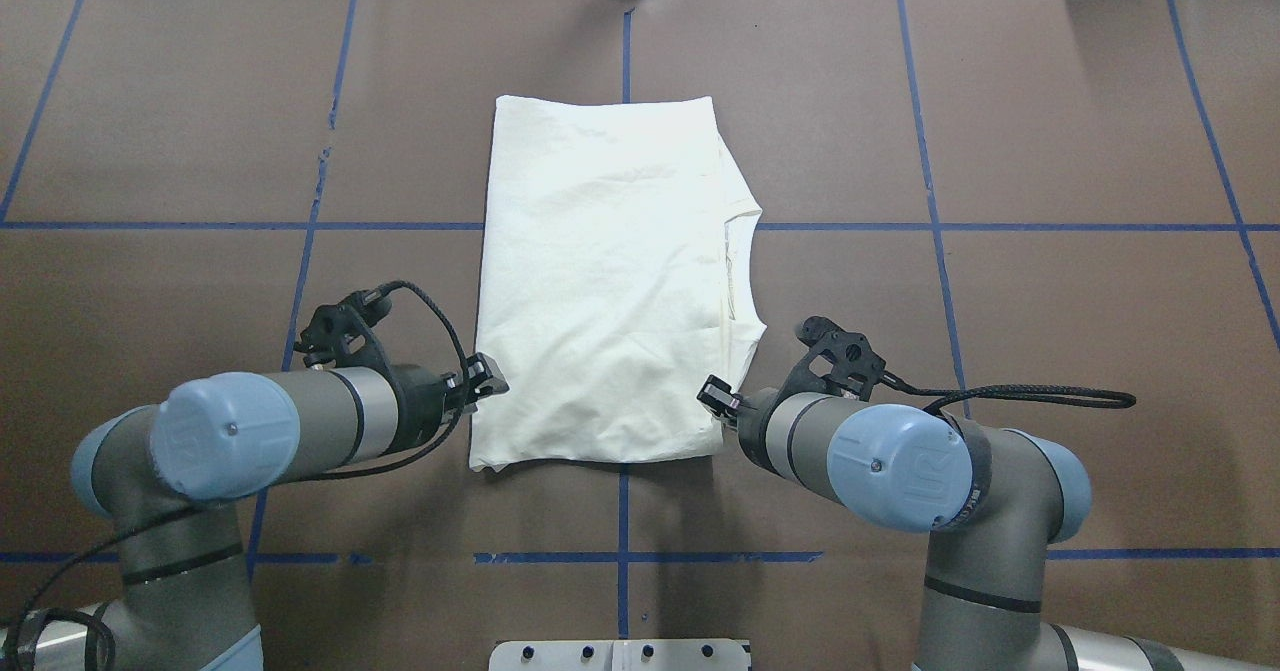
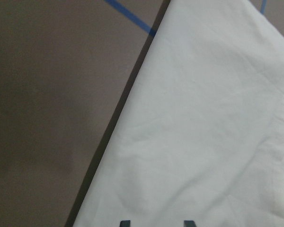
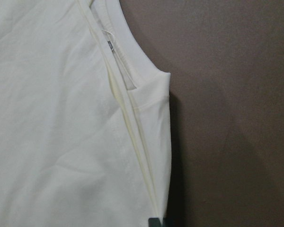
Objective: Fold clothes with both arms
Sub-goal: 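Move both grippers to the shirt's near corners closest to the robot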
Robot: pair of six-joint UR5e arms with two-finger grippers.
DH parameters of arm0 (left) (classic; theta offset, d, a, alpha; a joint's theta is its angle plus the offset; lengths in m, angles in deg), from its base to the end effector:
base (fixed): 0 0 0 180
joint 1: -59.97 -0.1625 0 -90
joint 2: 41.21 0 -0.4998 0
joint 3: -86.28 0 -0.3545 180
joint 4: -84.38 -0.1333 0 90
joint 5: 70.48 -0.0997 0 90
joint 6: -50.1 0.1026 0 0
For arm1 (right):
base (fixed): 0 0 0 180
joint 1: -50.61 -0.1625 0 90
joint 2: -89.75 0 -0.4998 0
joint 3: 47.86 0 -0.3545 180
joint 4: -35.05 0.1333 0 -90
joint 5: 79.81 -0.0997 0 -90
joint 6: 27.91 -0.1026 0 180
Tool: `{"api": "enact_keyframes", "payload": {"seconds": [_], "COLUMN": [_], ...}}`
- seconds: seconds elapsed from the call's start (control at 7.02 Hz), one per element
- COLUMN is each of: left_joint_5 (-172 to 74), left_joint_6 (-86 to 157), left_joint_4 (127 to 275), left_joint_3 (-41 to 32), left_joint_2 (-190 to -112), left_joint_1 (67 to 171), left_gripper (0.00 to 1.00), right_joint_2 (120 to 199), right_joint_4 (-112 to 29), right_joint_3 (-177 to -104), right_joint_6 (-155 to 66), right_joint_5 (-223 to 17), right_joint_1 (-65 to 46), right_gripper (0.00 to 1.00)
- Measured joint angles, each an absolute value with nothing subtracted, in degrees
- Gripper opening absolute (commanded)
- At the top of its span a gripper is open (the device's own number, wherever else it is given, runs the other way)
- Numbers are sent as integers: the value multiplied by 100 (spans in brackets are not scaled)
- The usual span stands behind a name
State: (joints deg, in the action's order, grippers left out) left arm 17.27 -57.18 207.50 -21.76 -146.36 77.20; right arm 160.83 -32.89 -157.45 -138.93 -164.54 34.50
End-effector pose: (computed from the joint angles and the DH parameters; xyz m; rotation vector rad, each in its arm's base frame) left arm 0.4954 -0.2974 0.4008 0.0348 1.1746 -0.5553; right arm -0.5151 -0.2973 0.3779 0.0386 -1.0791 0.6338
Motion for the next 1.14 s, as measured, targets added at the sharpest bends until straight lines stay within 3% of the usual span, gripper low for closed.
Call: {"api": "enact_keyframes", "payload": {"seconds": [0.28,0.43,0.71,1.14], "left_joint_5": [1654,1648,1645,1644], "left_joint_6": [-5768,-5772,-5780,-5799], "left_joint_4": [20579,20518,20477,20465], "left_joint_3": [-2130,-2126,-2123,-2180], "left_joint_2": [-14568,-14558,-14576,-14591], "left_joint_1": [7530,7499,7485,7488], "left_gripper": [50,43,0,0], "right_joint_2": [16082,16081,16082,16082], "right_joint_4": [-3289,-3289,-3289,-3281], "right_joint_3": [-15745,-15744,-15743,-15732], "right_joint_6": [-13892,-13892,-13892,-13879], "right_joint_5": [-16454,-16454,-16454,-16454], "right_joint_1": [3449,3451,3451,3439], "right_gripper": [0,0,0,0]}}
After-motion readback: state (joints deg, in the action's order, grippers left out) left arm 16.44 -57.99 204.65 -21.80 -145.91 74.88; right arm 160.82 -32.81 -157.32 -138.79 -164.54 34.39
